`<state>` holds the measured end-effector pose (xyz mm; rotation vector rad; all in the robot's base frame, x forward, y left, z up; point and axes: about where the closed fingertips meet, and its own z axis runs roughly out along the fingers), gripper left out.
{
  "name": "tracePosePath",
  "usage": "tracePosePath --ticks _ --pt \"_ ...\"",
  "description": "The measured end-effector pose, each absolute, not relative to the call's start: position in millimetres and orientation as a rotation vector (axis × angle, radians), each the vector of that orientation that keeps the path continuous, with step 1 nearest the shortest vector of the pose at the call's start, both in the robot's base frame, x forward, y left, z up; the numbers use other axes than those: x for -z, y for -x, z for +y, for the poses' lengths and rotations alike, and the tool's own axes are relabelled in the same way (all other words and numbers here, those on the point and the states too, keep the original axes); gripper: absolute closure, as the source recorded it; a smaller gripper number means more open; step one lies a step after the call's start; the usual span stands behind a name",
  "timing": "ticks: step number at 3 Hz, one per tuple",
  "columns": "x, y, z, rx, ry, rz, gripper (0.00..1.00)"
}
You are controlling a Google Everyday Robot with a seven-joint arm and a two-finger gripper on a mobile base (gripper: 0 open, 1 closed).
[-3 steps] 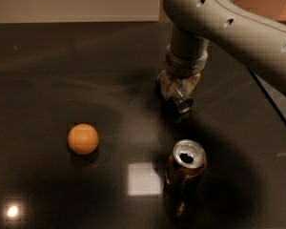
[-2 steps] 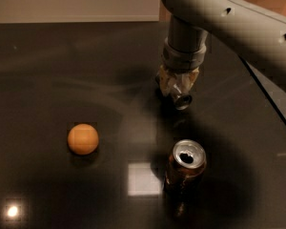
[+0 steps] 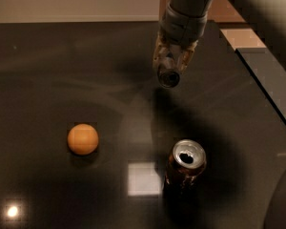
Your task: Place redbull can upright
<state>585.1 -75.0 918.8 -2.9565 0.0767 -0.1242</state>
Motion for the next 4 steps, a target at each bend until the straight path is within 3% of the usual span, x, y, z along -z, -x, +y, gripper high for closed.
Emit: tracePosePath --ticks 4 --pt "-951.1 -570.2 -111.4 -0.282 2.418 1.253 1.00"
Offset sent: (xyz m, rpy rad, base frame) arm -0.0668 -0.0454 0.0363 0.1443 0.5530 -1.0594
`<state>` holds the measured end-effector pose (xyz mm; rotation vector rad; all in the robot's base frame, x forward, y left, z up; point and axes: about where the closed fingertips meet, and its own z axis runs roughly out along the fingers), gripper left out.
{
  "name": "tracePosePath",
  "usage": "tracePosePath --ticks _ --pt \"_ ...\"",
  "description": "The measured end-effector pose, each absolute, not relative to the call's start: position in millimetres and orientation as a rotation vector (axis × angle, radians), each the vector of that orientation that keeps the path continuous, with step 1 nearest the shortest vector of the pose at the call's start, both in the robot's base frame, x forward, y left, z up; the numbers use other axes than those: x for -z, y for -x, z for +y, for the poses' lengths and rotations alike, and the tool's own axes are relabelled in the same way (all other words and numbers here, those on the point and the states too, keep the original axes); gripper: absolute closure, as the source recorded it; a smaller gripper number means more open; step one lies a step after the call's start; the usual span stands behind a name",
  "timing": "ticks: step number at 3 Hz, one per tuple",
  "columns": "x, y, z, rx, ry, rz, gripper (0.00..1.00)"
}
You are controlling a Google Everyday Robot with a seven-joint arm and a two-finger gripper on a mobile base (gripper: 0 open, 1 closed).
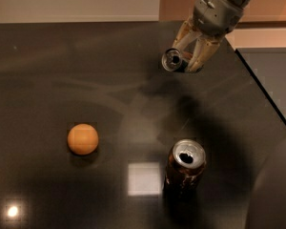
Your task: Place redbull can upright
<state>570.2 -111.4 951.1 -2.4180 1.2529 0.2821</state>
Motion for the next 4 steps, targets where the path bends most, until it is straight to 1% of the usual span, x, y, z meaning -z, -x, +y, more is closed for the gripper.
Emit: tracePosePath --ticks 1,2,3,4 --pt "-959.5 -560.0 -109.9 -0.455 2.216 1.447 1.00" --pt "-960.8 -540.5 -104.8 -0.716 1.983 1.620 1.00" --pt "-962.0 -523.3 -104.2 -0.961 1.750 1.701 1.00" --pt "-968.3 -513.3 -103.5 -1.137 1.585 1.649 1.00"
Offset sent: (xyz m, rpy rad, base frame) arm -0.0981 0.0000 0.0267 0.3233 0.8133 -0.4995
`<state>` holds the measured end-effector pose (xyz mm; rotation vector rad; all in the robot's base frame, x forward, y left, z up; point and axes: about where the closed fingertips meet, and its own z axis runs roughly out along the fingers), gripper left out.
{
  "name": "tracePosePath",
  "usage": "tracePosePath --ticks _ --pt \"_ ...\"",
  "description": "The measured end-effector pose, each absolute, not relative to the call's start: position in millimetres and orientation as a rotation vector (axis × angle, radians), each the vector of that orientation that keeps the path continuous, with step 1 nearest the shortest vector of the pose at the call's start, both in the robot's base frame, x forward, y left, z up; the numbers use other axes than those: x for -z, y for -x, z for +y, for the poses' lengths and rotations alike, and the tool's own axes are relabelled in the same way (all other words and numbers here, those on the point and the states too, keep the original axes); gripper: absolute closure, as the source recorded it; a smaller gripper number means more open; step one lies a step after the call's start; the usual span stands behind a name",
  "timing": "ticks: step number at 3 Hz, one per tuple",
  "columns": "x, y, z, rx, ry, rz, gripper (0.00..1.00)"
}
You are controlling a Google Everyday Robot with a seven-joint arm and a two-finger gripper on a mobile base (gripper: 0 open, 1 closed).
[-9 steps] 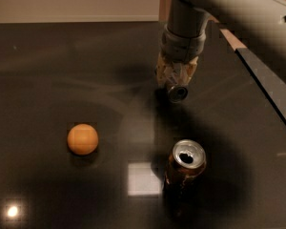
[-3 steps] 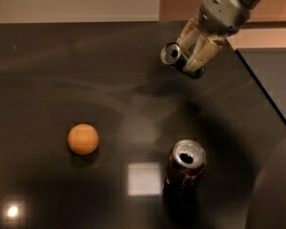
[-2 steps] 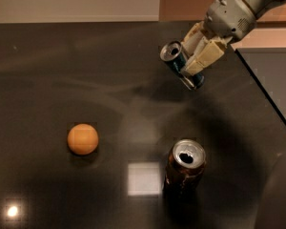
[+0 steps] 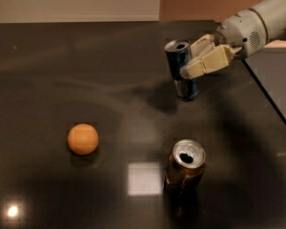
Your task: Place redbull can upright
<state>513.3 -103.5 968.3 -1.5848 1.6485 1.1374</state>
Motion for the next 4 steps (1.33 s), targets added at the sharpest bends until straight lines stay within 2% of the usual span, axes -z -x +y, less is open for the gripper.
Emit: tracePosePath --ticks 1,4 --pt "-975.6 -507.8 -102.2 -1.237 1.504 1.514 1.00" --pt "-947.1 -504.4 -99.6 -1.312 1.445 1.401 1.00"
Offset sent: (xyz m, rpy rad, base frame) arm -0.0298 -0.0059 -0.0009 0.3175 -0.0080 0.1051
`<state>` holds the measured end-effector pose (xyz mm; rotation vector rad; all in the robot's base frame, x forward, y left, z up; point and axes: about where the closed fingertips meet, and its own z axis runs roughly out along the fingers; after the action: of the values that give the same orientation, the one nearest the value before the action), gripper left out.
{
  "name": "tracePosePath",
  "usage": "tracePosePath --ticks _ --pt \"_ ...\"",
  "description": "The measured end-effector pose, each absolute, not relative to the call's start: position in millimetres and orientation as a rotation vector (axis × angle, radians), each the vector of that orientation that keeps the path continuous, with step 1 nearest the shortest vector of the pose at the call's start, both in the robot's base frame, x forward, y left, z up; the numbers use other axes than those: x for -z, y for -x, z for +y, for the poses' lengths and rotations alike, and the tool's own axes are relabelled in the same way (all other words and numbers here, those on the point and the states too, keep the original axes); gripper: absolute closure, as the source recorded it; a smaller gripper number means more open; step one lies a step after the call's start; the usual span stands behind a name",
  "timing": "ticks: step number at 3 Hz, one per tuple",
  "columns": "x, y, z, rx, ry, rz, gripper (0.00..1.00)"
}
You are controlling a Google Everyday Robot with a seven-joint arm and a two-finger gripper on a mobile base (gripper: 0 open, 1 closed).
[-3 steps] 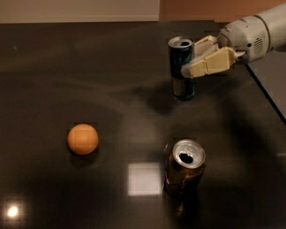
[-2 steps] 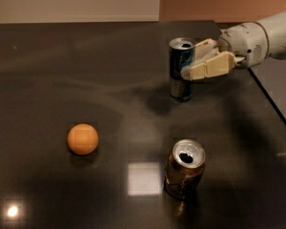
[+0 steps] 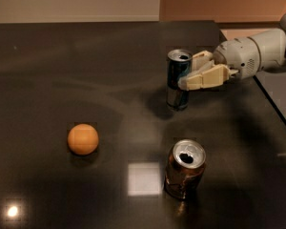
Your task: Place redbull can upright
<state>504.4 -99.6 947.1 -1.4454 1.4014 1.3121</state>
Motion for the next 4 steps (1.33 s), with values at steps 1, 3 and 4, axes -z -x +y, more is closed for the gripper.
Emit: tracePosePath --ticks 1,3,4 --pt "-931.4 -505.6 -100.1 -1.327 1.434 1.380 1.00" --pt "-915.0 -505.1 -101.5 -1.346 1.403 1.304 1.00" --pt "-910.1 -504.0 -101.0 -1.324 1.406 1.298 0.83"
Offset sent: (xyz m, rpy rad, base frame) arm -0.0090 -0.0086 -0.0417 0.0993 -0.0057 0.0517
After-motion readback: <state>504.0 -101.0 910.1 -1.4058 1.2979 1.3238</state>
